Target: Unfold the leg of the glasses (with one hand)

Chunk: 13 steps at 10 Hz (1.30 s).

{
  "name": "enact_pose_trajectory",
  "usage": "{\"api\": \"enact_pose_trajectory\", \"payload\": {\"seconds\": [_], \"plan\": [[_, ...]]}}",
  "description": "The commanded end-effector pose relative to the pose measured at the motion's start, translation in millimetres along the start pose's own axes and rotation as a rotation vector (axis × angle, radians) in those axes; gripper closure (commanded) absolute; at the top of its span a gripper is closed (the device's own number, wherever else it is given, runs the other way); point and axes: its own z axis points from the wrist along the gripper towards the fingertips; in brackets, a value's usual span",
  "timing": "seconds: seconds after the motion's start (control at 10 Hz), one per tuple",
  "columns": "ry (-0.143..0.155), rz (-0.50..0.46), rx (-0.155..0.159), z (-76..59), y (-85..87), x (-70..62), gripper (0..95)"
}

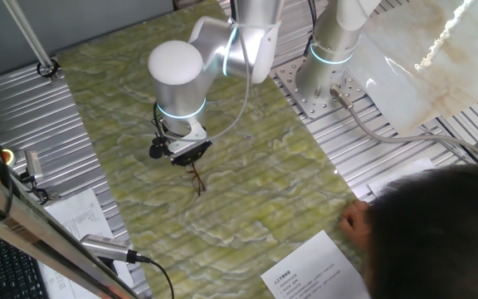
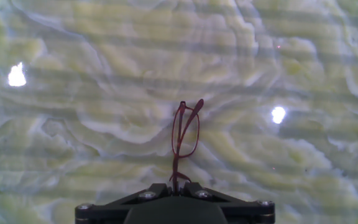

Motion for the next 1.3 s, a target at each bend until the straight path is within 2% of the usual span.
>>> {"api": "enact_pose_trajectory", "payload": {"seconds": [0.1, 0.4, 0.8, 1.2, 1.3], "plan": [[0.000, 0.023, -0.016, -10.7, -1.5, -0.3, 95.0], [0.015, 0.037, -0.019, -19.6, -3.9, -5.5, 95.0], [0.056, 0.043, -0.022, -21.5, -6.3, -14.6, 95.0], [0.076, 0.044, -0.028, -26.8, -9.3, -15.3, 95.0], [0.090, 0.045, -0.031, -29.4, -10.7, -15.5, 95.0]]}}
